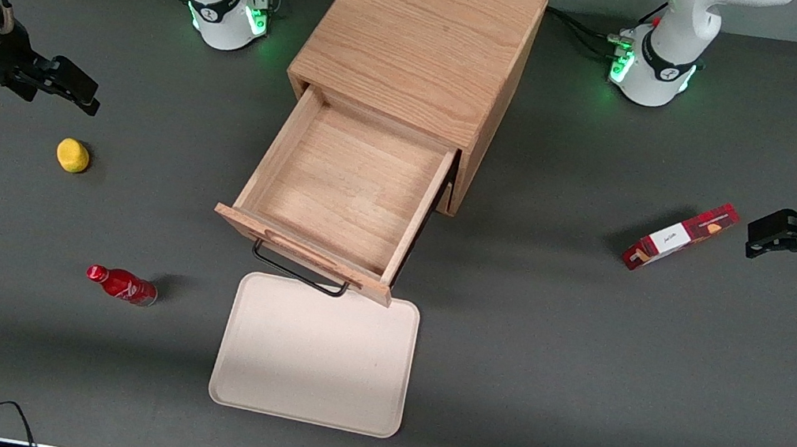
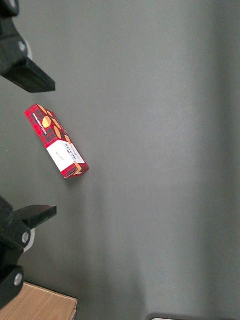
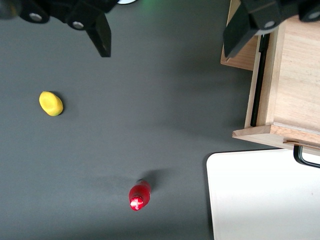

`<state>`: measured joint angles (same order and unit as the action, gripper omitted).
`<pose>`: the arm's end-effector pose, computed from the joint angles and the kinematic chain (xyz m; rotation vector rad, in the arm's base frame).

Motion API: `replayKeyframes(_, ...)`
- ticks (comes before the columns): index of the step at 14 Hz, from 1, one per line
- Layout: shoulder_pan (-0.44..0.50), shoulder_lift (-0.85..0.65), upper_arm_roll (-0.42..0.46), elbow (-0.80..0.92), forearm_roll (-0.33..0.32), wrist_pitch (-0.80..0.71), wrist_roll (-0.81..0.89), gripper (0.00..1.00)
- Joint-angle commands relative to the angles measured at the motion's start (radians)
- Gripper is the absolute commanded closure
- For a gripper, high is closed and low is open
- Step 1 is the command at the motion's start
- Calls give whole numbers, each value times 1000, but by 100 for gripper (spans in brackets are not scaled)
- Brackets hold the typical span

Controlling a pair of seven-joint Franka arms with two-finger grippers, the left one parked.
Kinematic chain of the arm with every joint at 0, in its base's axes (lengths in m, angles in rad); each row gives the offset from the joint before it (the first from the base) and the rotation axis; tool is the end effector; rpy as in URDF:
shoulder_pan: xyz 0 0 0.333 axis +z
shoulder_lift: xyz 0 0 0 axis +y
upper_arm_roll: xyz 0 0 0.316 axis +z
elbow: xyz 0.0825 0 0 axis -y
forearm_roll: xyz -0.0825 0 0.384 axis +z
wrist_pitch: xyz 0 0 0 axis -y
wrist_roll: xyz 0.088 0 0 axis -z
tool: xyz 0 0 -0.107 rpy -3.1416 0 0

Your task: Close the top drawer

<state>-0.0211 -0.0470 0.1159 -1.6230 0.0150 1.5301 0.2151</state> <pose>0.5324 0.0538 0.6219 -3.1327 0.1886 0.0740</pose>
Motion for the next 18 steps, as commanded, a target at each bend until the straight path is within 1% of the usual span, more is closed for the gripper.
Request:
replayKeyframes(1,1,-1,-4,12,5,-16,-23,0)
replayKeyframes(6,12,9,-4,17,6,-5,-34,0)
replayKeyframes(7,12,21,-4,26,9,-1,-71,0)
replayKeyframes(10,10,139,-4,167,20,-11,-291,0)
replayKeyframes(11,12,180,-2,214,25,-14,-328,0)
replayKeyframes(12,21,211,2,247,40,-16,-338,0)
replayKeyframes(14,52,269,14,296,40,-13,-341,0)
replayKeyframes(17,82,406,62,464,40,-8,-362,0)
replayKeyframes(18,84,455,79,515,40,1,-405,0)
